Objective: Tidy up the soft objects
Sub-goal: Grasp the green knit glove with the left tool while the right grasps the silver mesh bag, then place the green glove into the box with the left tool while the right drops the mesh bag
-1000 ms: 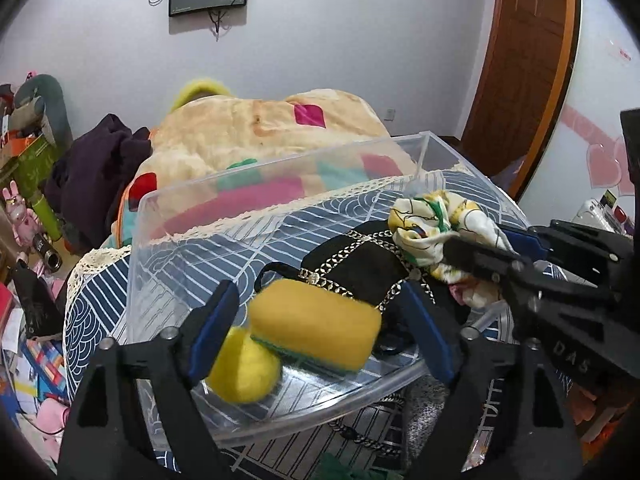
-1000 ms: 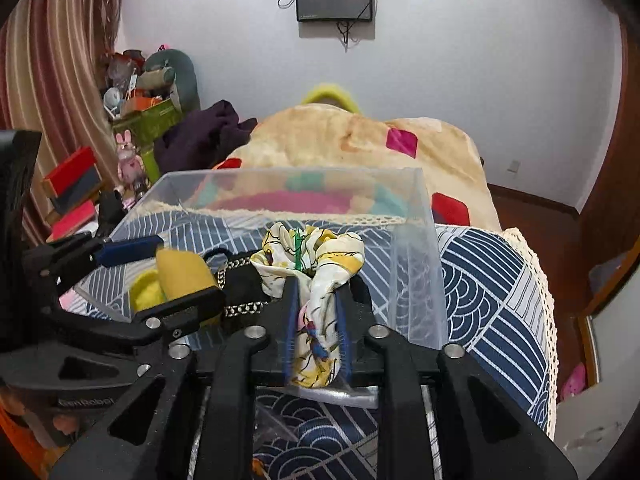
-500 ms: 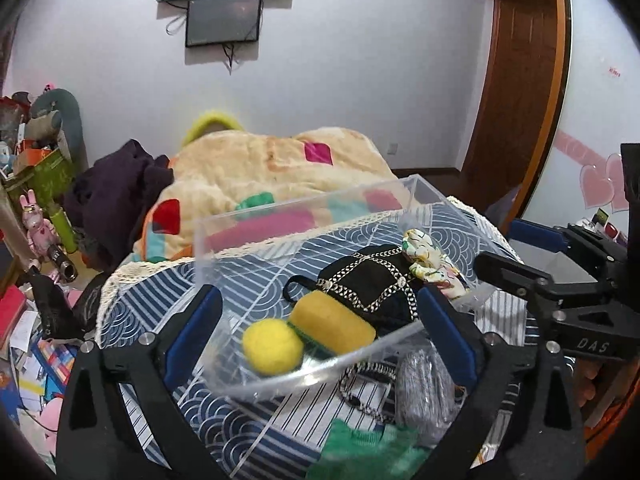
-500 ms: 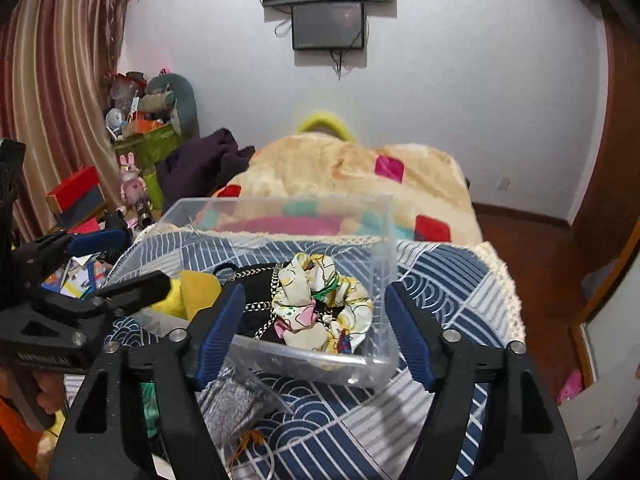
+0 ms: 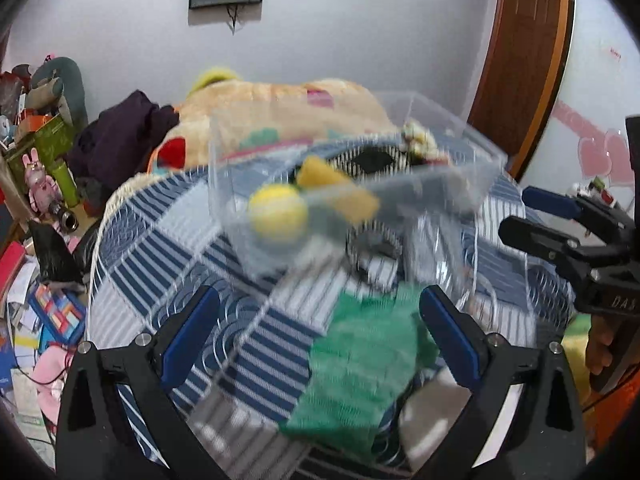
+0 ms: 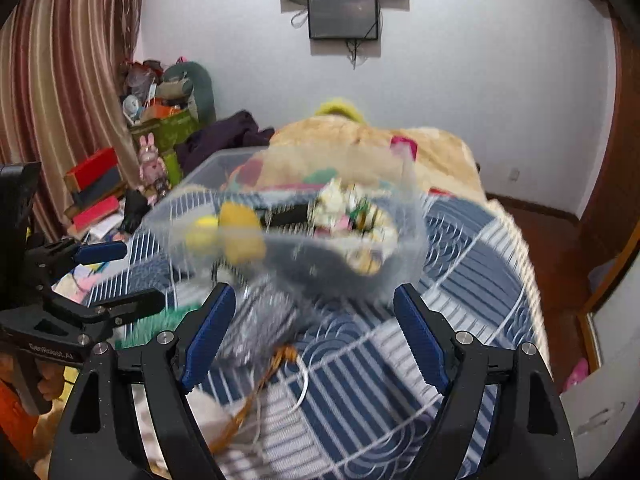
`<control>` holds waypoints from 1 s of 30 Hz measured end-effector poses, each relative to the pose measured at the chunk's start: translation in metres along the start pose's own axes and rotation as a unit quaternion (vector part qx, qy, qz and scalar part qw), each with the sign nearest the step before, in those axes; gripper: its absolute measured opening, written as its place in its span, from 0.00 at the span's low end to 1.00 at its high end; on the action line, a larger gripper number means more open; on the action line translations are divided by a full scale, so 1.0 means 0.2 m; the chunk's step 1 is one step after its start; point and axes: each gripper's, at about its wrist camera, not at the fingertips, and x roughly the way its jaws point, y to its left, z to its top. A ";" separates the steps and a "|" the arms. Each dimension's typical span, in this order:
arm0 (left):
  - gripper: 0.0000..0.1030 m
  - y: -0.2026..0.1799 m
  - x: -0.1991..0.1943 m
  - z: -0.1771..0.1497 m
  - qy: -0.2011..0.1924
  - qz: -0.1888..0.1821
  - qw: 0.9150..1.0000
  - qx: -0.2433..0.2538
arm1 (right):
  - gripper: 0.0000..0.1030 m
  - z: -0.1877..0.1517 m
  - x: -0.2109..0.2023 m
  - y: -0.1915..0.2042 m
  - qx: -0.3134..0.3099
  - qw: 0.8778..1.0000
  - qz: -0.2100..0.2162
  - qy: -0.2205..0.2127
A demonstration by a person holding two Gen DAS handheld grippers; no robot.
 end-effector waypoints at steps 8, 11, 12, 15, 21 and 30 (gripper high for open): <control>0.98 0.00 0.07 -0.13 0.011 -0.010 1.000 -0.024 | 0.77 -0.05 0.14 0.01 0.036 0.997 0.045 0.042; 0.98 -0.01 0.08 -0.15 0.009 -0.009 1.000 -0.020 | 0.73 -0.04 0.19 0.03 0.036 0.997 0.053 0.052; 0.96 -0.02 0.08 -0.16 0.005 -0.010 1.000 -0.018 | 0.70 -0.04 0.20 0.05 0.036 0.996 0.056 0.055; 0.81 -0.03 0.07 -0.17 0.004 -0.027 1.000 -0.012 | 0.56 -0.04 0.23 0.07 0.033 0.995 0.066 0.064; 0.58 -0.04 0.07 -0.19 0.004 -0.065 0.998 -0.020 | 0.28 -0.05 0.24 0.13 0.011 0.994 0.082 0.065; 0.29 -0.12 0.00 -0.21 -0.018 -0.056 0.998 0.011 | 0.20 -0.03 0.09 0.10 0.005 0.999 0.050 0.015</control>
